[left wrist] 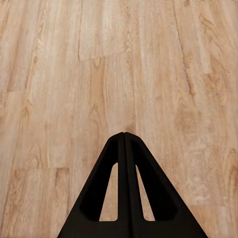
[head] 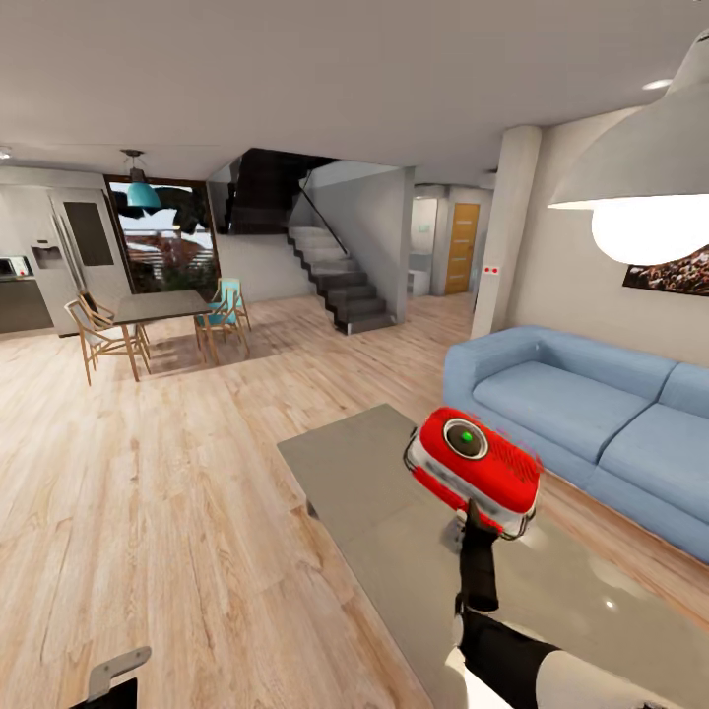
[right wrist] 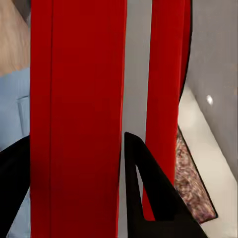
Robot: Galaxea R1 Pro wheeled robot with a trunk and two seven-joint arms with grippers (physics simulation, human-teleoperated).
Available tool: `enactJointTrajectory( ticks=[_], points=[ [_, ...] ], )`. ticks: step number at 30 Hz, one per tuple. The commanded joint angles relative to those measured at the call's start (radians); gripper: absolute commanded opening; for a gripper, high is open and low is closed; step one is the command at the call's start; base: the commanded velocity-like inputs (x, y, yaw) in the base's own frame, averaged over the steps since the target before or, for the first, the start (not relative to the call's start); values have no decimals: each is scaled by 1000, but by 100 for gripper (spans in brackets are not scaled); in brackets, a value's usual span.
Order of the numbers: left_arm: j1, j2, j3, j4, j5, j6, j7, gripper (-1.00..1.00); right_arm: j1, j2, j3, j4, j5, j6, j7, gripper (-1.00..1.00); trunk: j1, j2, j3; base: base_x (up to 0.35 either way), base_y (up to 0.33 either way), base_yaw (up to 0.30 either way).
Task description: Turn on the radio receiver that's on the table in the living room.
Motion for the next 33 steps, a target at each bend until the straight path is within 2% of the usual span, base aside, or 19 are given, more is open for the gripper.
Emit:
enactJointTrajectory(
  ticks=[1, 2, 4, 5, 7, 9, 10, 11, 13, 14, 16, 17, 18, 20, 24, 30, 33],
  points=[
    [0, 0, 0, 0, 0, 0, 0, -100, 0, 0, -57, -15, -3, -21, 78, -100, 0, 0, 0, 0, 0, 0],
    [0, 0, 0, 0, 0, 0, 0, -100, 0, 0, -87, -23, -4, -30, 119, -100, 0, 0, 0, 0, 0, 0],
    [0, 1, 0, 0, 0, 0, 0, -100, 0, -1, -231, -61, -7, -50, 301, -100, 0, 0, 0, 0, 0, 0],
    [0, 0, 0, 0, 0, 0, 0, -100, 0, -1, -270, -71, -8, -53, 352, -100, 0, 0, 0, 0, 0, 0],
    [0, 0, 0, 0, 0, 0, -1, -100, 0, -3, -430, -109, -9, -55, 586, -100, 0, 0, 0, 0, 0, 0],
    [0, 0, 0, 0, 0, 0, 0, -100, 0, -9, -593, -148, -8, -49, 850, -100, 0, 0, 0, 0, 0, 0],
    [0, 0, 0, 0, 0, 0, 0, -100, 0, -10, -634, -160, -7, -44, 915, -100, 0, 0, 0, 0, 0, 0],
    [0, 0, 0, 0, 0, 0, -1, -100, 0, -15, -715, -188, -5, -26, 1041, -100, 0, 0, 0, 0, 0, 0],
    [0, -1, 0, 0, 0, 0, -1, -100, 0, -29, -861, -258, -3, 68, 1268, -100, 0, 0, 0, 0, 0, 0],
    [0, -1, 0, 0, 0, 0, -1, -100, 0, -33, -893, -277, -2, 105, 1320, -100, 0, 0, 0, 0, 0, 0],
    [0, -1, 0, 0, 0, 0, -1, -100, 0, -50, -992, -362, 0, 287, 1499, -100, 0, 0, 0, 0, 0, 0],
    [0, -1, 0, 0, 0, -1, -2, -100, 0, -58, -1025, -405, 1, 375, 1565, -100, 0, 0, 0, 0, 0, 0],
    [0, 0, 0, 0, 0, -2, -2, -100, 0, -61, -1038, -426, 1, 417, 1590, -100, 0, 0, 0, 0, 0, 0],
    [0, 0, 0, 1, 1, -10, -2, -100, 0, -76, -1077, -490, 1, 552, 1652, -100, 0, 0, 0, 0, 0, 0],
    [0, -1, 0, 11, 3, -20, -3, -100, 0, -102, -1117, -529, -3, 715, 1693, -100, 0, 0, 0, 0, 0, 0],
    [0, -3, 0, 15, 5, -23, -4, -100, 0, -120, -1146, -527, -5, 773, 1694, -100, 0, 0, 0, 0, 0, 0],
    [0, -4, 1, 15, 5, -23, -4, -100, 0, -121, -1146, -501, 33, 778, 1665, -100, 0, 0, 0, 0, 0, 0]
  ],
)
